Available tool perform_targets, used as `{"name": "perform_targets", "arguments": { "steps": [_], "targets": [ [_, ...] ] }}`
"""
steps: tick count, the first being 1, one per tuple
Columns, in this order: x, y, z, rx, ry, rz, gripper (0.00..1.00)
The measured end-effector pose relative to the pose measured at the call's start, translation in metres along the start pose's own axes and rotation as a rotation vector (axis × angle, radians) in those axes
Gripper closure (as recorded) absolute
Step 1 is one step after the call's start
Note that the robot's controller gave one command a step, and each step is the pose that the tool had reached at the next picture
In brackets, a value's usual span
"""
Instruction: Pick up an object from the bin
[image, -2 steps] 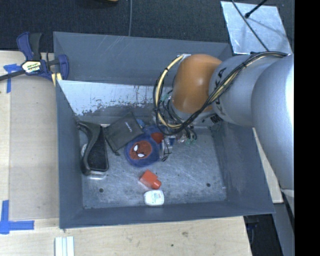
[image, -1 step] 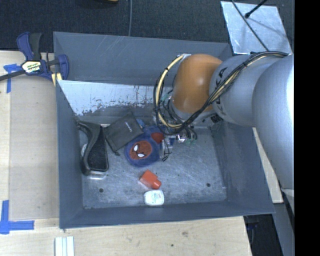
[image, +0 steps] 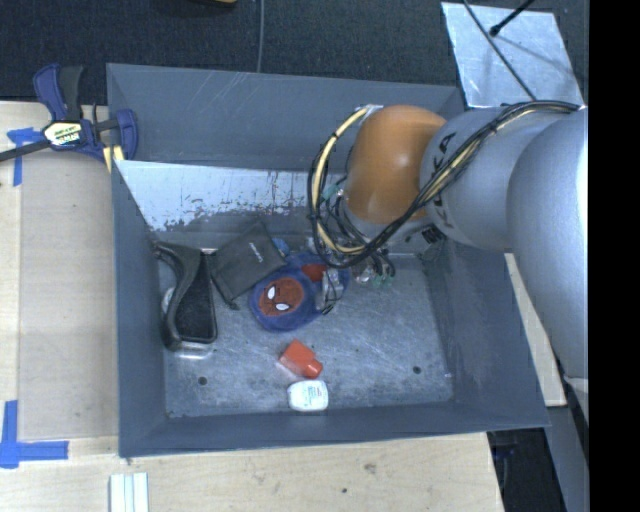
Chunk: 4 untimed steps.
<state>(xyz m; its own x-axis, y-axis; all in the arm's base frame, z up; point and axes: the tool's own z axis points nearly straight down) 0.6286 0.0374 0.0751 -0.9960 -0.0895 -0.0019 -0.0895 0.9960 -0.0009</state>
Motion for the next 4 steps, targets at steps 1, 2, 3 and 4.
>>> {"name": "perform_targets", "arguments": {
  "steps": [1,2,3,4],
  "targets": [
    [-0.002,0.0,-0.02,0.0,-0.009,-0.001,1.0],
    [-0.005,0.0,-0.067,0.0,-0.008,-0.003,1.0],
    [-0.007,-0.001,-0.116,0.0,-0.008,-0.005,1.0],
    [-0.008,-0.001,-0.121,0.0,-0.005,-0.006,1.0]
  ]
}}
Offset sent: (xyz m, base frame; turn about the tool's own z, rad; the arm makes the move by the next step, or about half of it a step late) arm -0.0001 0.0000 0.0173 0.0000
